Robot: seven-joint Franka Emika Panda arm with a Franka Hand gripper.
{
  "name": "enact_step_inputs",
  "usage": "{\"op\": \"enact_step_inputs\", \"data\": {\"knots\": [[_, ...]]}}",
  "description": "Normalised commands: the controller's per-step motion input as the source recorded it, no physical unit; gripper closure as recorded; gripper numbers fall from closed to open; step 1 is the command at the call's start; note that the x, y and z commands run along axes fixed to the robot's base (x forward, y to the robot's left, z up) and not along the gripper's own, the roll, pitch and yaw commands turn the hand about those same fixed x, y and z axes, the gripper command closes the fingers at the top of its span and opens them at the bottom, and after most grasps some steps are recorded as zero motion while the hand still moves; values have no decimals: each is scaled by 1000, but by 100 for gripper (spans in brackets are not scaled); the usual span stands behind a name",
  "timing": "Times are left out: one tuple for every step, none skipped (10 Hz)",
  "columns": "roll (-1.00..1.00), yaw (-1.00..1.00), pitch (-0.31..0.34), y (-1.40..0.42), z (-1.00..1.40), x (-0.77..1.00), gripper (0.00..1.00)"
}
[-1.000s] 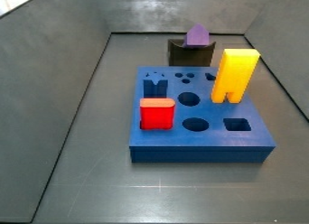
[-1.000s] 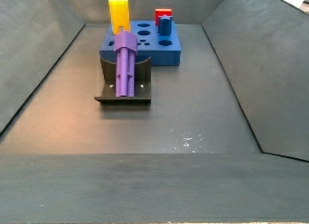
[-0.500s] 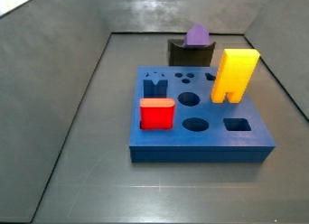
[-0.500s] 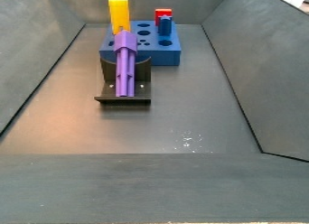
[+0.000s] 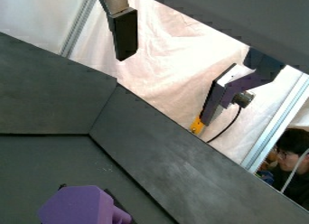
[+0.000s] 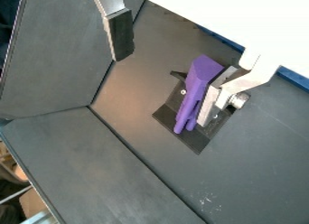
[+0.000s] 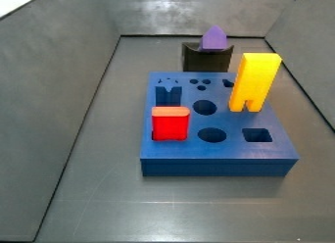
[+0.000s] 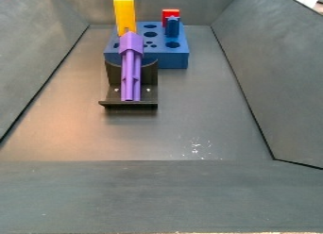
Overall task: Pick up the 3 prong object. Move up. Place the 3 prong object on the fixture. Regrasp the 3 prong object. Move to above the board. Insert the 3 prong object.
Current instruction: Regrasp the 3 prong object.
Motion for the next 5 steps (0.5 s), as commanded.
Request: {"op": "enact_step_inputs", "data": {"knots": [[169,230,38,-53,-12,92,0],[160,210,23,-54,-8,97,0],[195,351,-11,40,-1000,35,0],[195,334,-15,40,-1000,36,0],[187,260,-70,34,-1000,50,0]]}}
